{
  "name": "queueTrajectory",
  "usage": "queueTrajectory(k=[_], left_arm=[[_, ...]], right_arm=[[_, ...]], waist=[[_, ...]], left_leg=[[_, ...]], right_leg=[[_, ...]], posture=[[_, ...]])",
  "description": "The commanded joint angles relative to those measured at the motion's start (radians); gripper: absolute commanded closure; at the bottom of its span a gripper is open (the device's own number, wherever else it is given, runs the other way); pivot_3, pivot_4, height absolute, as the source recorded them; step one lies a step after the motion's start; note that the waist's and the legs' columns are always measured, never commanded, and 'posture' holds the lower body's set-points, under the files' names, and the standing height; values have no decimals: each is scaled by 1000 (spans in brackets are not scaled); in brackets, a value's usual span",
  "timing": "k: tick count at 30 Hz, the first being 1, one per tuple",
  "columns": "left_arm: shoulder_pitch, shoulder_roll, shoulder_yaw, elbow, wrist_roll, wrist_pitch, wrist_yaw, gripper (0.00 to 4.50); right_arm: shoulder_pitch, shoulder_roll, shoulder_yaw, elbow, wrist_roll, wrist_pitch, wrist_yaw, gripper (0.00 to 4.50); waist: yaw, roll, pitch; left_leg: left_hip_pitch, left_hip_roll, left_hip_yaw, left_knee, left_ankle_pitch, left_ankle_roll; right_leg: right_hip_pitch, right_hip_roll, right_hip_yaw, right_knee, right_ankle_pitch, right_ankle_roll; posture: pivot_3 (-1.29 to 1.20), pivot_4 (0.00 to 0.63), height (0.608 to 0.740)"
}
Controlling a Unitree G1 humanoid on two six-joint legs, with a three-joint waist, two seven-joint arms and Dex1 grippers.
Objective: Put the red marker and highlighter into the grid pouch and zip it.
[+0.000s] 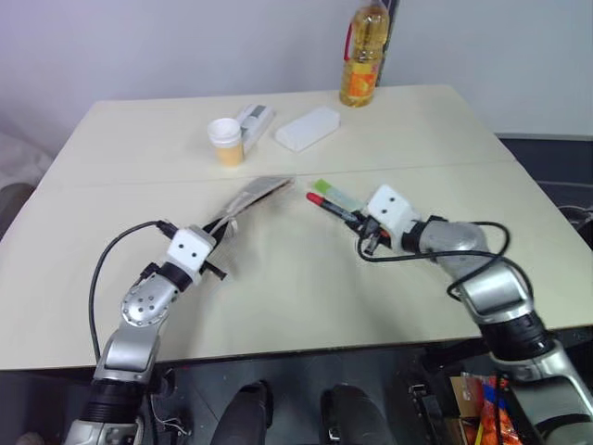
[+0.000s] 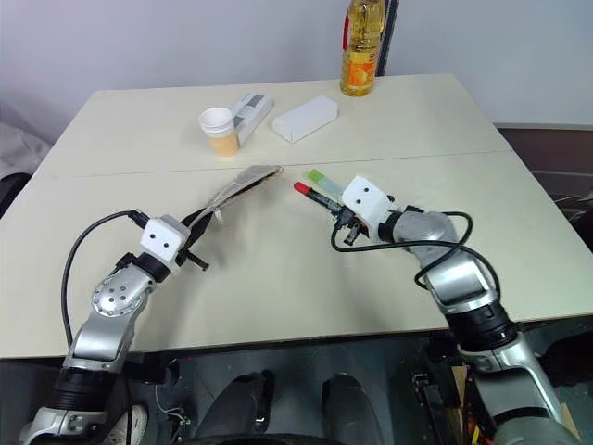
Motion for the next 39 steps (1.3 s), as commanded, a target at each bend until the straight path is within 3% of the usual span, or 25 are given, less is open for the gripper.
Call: queueTrajectory(k=[1,24,39], left_arm=[[-19,2,13,-17,-34,-28,-23,4500],[12,-7,-18,-76,-65,-12,-107,4500],[18,-4,-14,-69,-59,-4,-110,4500]], right_arm=[[0,-7,-17,-64,13,-26,21,4117],[-24,37,38,-52,-40,-15,19,4117],[-7,-20,-14,-86,-28,-9,49,4117]], waist=[[0,0,0],[3,0,0],[2,0,0]], left_leg=[[0,0,0,0,0,0],[0,0,0,0,0,0],[0,0,0,0,0,0]], right_leg=[[0,0,0,0,0,0],[0,0,1,0,0,0],[0,0,0,0,0,0]], posture=[[0,150,740],[0,150,740],[0,150,740]])
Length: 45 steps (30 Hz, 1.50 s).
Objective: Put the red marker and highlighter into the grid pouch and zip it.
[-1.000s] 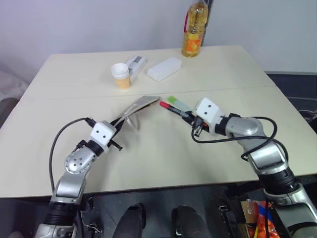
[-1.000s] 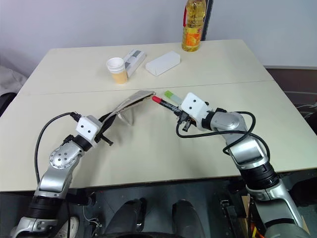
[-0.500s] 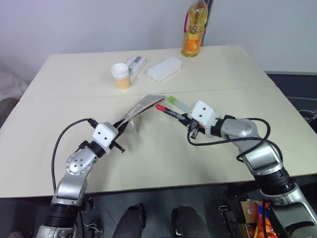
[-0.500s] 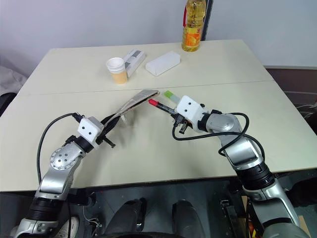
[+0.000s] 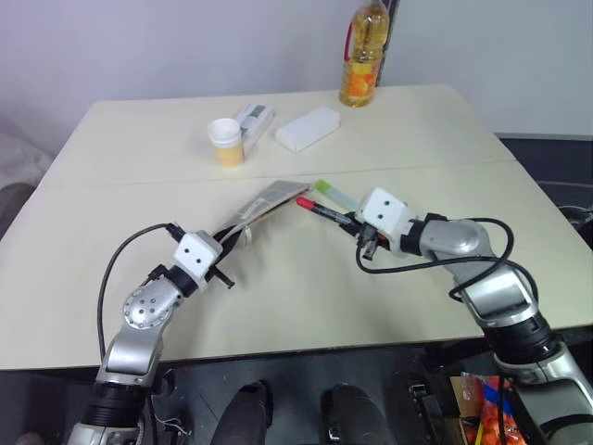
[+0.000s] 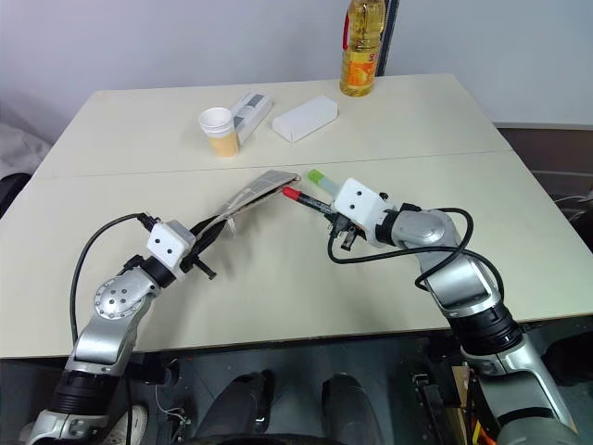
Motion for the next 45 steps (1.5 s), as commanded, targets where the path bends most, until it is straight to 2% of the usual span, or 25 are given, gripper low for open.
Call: queueTrajectory(k=[1,15,20,25,28,32,38,45], left_arm=[[0,5,1,-32,-2,-7,-2,4500],[5,18,-12,-60,-24,-23,-58,4500],[8,56,-36,-69,-19,-40,-123,4500],[-4,96,-70,-75,-27,-56,-214,4500],[-13,118,-87,-91,-45,-49,-265,4500],[-16,129,-78,-92,-49,-46,-280,4500],[2,136,-34,-74,-30,-39,-233,4500],[2,69,20,-51,-28,15,-84,4500]], right_arm=[[-8,-10,-38,-49,12,-5,-1,4117],[-20,-19,-3,-45,-22,-23,9,4117],[-41,-64,58,-63,-90,-72,47,4117],[-74,-118,171,-94,-198,-168,120,4117],[-98,-110,235,-97,-261,-228,146,4117],[-113,-85,250,-77,-292,-250,155,4117],[-102,-44,151,-68,-247,-227,121,1183],[-63,7,-39,-19,-84,-97,98,1183]], waist=[[0,0,0],[0,0,0],[1,0,0],[-1,0,0],[-1,0,0],[0,0,0],[0,0,0],[2,0,0]], left_leg=[[0,0,0,0,0,0],[0,0,0,0,0,0],[0,0,0,0,0,0],[0,0,0,0,0,0],[0,0,0,0,0,0],[0,0,0,0,0,0],[0,0,0,0,0,0],[0,0,0,0,0,0]], right_leg=[[0,0,0,0,0,0],[0,0,0,0,0,0],[0,0,0,0,0,0],[0,0,0,0,0,0],[0,0,0,-1,0,0],[0,0,0,-1,0,0],[0,0,0,-1,0,0],[1,-1,0,-1,0,0]], posture=[[0,150,740],[0,150,740],[0,150,740],[0,150,740],[0,150,740],[0,150,740],[0,150,740],[0,150,740]])
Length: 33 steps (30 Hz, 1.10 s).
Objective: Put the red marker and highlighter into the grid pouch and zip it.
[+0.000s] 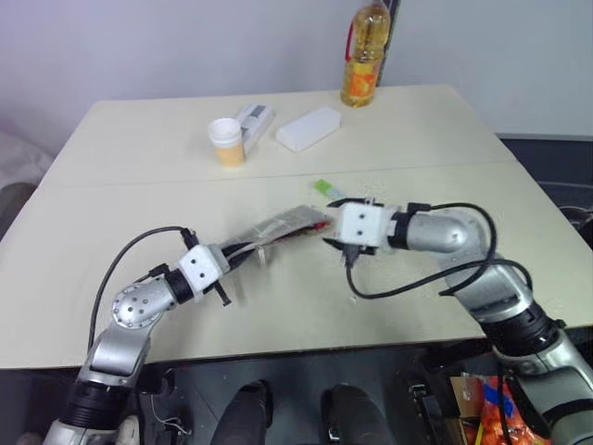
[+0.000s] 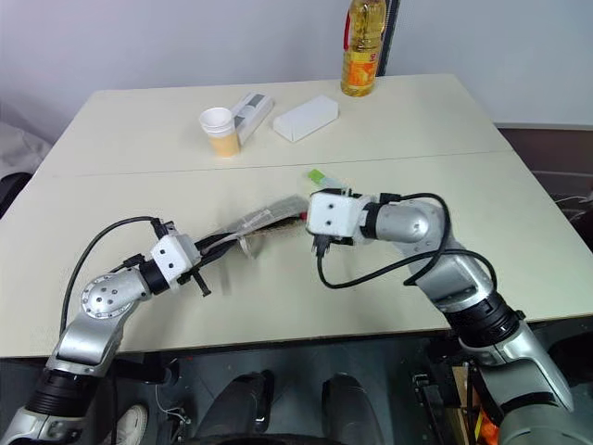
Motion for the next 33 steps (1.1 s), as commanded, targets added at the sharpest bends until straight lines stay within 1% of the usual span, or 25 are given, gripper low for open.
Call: queueTrajectory(k=[1,2,5,7,11,15,17,20,23,24,26,27,28,29,30,33], left_arm=[[-9,-32,45,-2,4,34,89,4500],[-13,-43,49,5,16,45,117,4500],[-29,-87,59,20,42,83,206,4500],[-39,-110,61,24,52,103,245,4500],[-58,-132,57,30,77,131,304,4500],[-64,-134,47,31,83,139,317,4500],[-59,-134,44,20,81,142,315,4500],[-54,-133,46,11,79,146,314,4500],[-48,-131,51,7,78,147,315,4500],[-47,-131,52,6,77,148,316,4500],[-43,-131,53,2,78,149,318,4500],[-42,-131,54,2,78,149,318,4500],[-41,-131,54,1,78,149,318,4500],[-41,-131,54,2,78,148,318,4500],[-44,-130,54,5,77,148,317,4500],[-56,-128,56,14,67,142,306,4500]], right_arm=[[16,38,-104,38,72,47,-50,1183],[18,54,-119,64,80,67,-71,1183],[-8,157,-173,189,112,152,-180,1183],[-46,216,-200,295,110,170,-262,1183],[-141,310,-251,509,150,169,-343,1183],[-250,336,-239,768,129,69,-390,1183],[-303,349,-248,898,144,39,-386,1183],[-343,356,-244,1011,158,11,-354,1183],[-363,358,-241,1079,152,-12,-352,1183],[-366,359,-244,1090,154,-18,-351,1418],[-364,358,-249,1088,162,-27,-341,2042],[-360,355,-248,1077,160,-33,-340,2553],[-357,354,-246,1069,158,-37,-340,2917],[-348,349,-242,1044,153,-44,-340,3500],[-325,337,-234,981,148,-42,-332,3649],[-228,273,-184,741,117,-17,-285,3647]], waist=[[0,0,0],[-1,0,0],[-5,0,0],[-8,0,0],[-8,0,0],[-7,0,0],[-6,0,0],[-6,0,0],[-7,0,0],[-7,0,0],[-7,0,0],[-8,0,0],[-9,0,0],[-9,0,0],[-8,0,0],[-4,0,0]], left_leg=[[0,0,0,0,0,0],[0,0,0,0,0,0],[1,0,0,0,0,0],[1,0,0,0,0,0],[1,0,1,0,0,0],[1,0,2,0,0,0],[1,0,3,0,0,0],[1,0,4,0,0,0],[1,0,5,0,0,0],[1,0,5,0,0,0],[1,0,5,0,0,0],[1,0,5,0,0,0],[1,0,4,0,0,0],[1,0,4,0,0,0],[1,0,4,0,0,0],[0,0,3,0,0,0]], right_leg=[[0,0,0,0,0,0],[0,0,0,0,0,0],[0,0,0,1,0,0],[0,1,0,2,0,0],[-1,1,0,2,0,0],[0,1,0,3,0,0],[-1,1,0,2,0,0],[-1,1,0,2,0,0],[-1,1,0,2,0,0],[-1,1,0,2,0,0],[-1,1,0,3,0,0],[-1,1,0,3,0,0],[-1,1,1,3,0,0],[-1,1,1,3,0,0],[-1,1,1,3,0,0],[-2,1,1,3,0,0]], posture=[[0,150,740],[0,150,740],[0,150,740],[0,150,740],[0,150,740],[0,150,740],[0,150,740],[0,150,740],[0,150,740],[0,150,740],[0,150,740],[0,150,740],[0,150,740],[0,150,740],[0,150,740],[0,150,740]])
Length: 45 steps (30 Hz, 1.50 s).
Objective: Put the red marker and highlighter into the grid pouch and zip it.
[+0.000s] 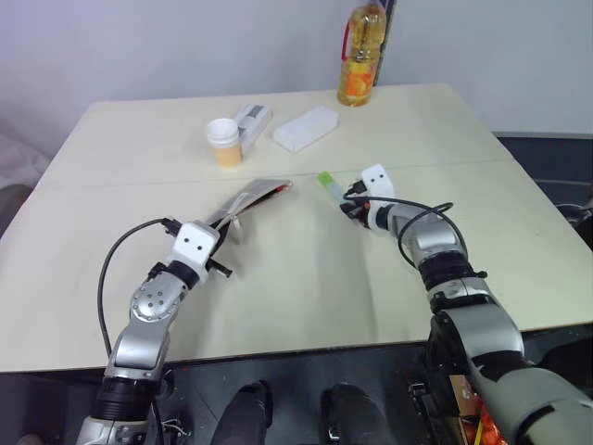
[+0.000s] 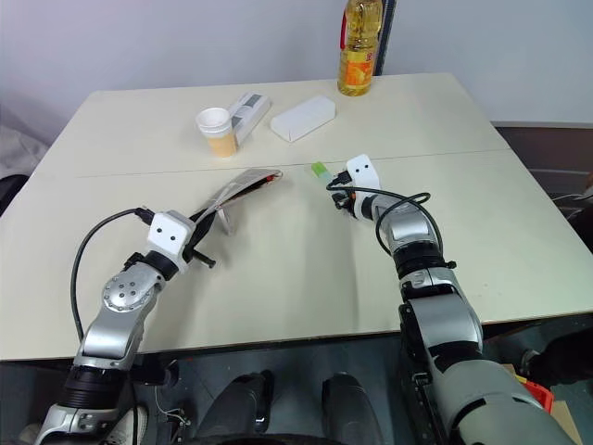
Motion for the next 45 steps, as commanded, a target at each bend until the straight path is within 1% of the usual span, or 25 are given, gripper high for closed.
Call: queueTrajectory(k=[1,3,7,12,15,22,33,35,37,40,45], left_arm=[[-11,9,25,-24,-16,-9,-4,4500],[-15,11,24,-21,-24,-12,-15,4500],[-35,6,9,-11,-70,-29,-73,4500],[-61,2,-16,12,-94,-39,-130,4500],[-75,-9,-21,22,-103,-46,-148,4500],[-73,-18,-26,20,-108,-61,-170,4500],[-30,-23,-34,-25,-110,-81,-190,4500],[-22,-13,-45,-35,-106,-87,-208,4500],[-15,7,-61,-41,-87,-104,-231,4500],[-10,53,-101,-55,-58,-149,-291,4500],[-21,94,-145,-79,-68,-165,-363,4500]], right_arm=[[63,-70,33,-263,-20,15,49,3647],[126,-118,42,-417,-13,49,84,3647],[270,-239,30,-783,73,157,211,3647],[332,-289,24,-972,135,281,236,3647],[345,-290,36,-1002,144,322,223,3647],[337,-280,51,-988,146,353,198,3647],[316,-299,114,-955,125,324,221,3647],[308,-309,131,-957,115,313,229,3647],[297,-326,152,-961,102,300,242,3647],[274,-392,219,-992,54,250,298,3647],[229,-469,318,-1033,-20,176,383,3647]], waist=[[1,0,0],[3,0,0],[2,0,0],[-3,0,0],[1,0,0],[3,0,0],[2,0,0],[1,0,0],[2,0,0],[2,0,0],[2,0,0]], left_leg=[[0,0,0,0,0,0],[0,0,0,0,0,0],[0,0,-1,0,0,0],[1,1,-2,0,0,0],[1,1,-2,1,0,0],[0,0,-2,1,0,0],[0,0,-2,1,0,0],[0,0,-2,1,0,0],[0,0,-2,1,0,0],[0,0,-2,1,0,0],[0,0,-2,1,0,0]], right_leg=[[0,0,0,0,0,0],[0,0,0,0,0,0],[0,0,0,-1,0,0],[1,0,-1,-1,0,0],[2,1,-1,-1,0,0],[2,0,-1,-2,0,0],[2,0,-1,-2,0,0],[2,0,-1,-2,0,0],[1,0,-1,-2,0,0],[1,0,-1,-2,0,0],[1,0,-1,-3,0,0]], posture=[[0,150,740],[0,150,740],[0,150,740],[0,150,740],[0,150,740],[0,150,740],[0,150,740],[0,150,740],[0,150,740],[0,150,740],[0,150,740]])
